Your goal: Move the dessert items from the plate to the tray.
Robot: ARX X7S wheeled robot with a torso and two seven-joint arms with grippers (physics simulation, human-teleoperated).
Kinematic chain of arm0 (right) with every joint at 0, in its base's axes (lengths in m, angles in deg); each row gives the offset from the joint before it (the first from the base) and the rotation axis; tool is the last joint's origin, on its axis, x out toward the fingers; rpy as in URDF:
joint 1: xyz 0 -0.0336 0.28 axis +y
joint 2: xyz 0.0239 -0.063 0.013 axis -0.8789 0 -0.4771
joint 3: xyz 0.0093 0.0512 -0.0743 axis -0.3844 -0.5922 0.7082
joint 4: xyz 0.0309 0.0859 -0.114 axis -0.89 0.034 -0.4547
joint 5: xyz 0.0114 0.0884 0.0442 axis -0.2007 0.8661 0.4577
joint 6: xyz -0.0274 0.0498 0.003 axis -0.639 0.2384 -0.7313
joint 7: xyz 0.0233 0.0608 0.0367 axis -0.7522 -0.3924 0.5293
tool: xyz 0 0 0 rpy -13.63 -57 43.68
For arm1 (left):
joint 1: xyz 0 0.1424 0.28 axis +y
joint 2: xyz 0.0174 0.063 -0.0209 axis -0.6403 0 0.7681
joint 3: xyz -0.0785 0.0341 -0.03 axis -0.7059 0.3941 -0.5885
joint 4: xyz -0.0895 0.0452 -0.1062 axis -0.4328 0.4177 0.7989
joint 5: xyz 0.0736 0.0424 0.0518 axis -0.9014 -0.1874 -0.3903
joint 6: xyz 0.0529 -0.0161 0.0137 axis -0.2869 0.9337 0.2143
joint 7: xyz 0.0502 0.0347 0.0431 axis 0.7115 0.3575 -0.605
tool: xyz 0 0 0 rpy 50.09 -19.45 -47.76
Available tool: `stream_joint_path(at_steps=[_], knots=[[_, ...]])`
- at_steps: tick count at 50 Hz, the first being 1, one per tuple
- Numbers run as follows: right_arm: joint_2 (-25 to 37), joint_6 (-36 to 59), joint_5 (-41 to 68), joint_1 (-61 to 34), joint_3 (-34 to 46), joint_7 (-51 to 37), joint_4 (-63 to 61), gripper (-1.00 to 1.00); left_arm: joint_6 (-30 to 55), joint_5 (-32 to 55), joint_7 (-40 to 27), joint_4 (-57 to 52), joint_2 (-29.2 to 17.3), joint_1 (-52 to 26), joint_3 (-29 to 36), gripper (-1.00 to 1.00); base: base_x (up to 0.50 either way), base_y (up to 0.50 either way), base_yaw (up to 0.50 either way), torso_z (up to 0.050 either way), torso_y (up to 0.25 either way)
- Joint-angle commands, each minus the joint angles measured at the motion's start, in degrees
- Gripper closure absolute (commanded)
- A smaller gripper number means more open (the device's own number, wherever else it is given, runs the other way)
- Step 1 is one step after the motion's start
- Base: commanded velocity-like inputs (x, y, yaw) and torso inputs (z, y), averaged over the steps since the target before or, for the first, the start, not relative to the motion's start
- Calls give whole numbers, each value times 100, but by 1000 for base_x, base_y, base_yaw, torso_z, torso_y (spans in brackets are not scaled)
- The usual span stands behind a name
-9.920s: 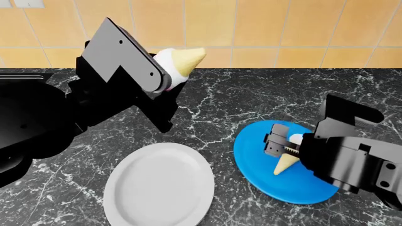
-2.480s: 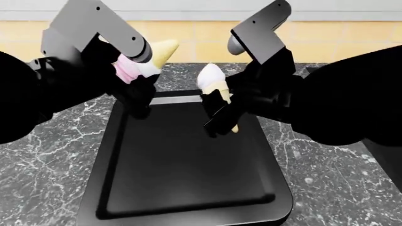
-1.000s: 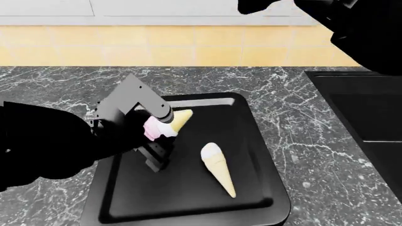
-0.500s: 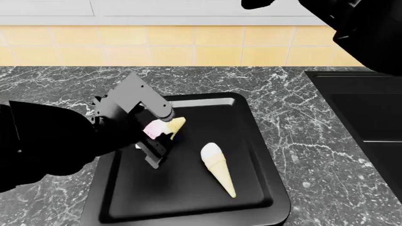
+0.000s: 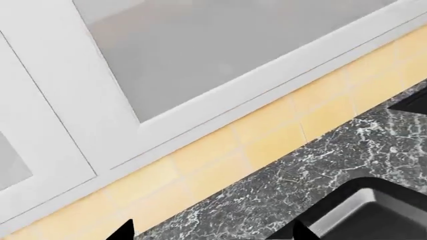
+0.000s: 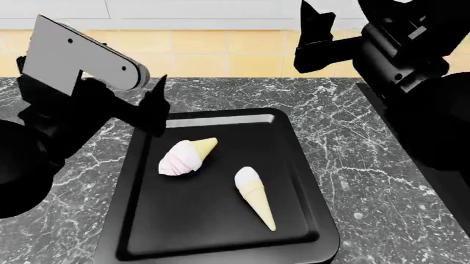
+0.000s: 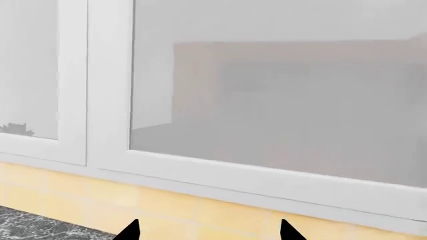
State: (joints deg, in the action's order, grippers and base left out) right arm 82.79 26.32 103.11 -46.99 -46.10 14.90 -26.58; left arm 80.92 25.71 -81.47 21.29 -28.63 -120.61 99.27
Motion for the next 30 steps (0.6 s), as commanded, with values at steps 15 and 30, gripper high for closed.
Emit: stream_joint_path(at_steps=[15, 30], knots=[[1553, -1335, -339, 657, -1123, -589, -2117, -100, 1147, 1661, -1990, -1670, -392, -2363, -579, -100, 0, 0, 0, 0, 0], [1738, -1378, -196, 706, -1223, -645, -2407, -100, 1600, 2214, -2261, -1607, -81, -3273, -348, -100, 0, 0, 0, 0, 0]])
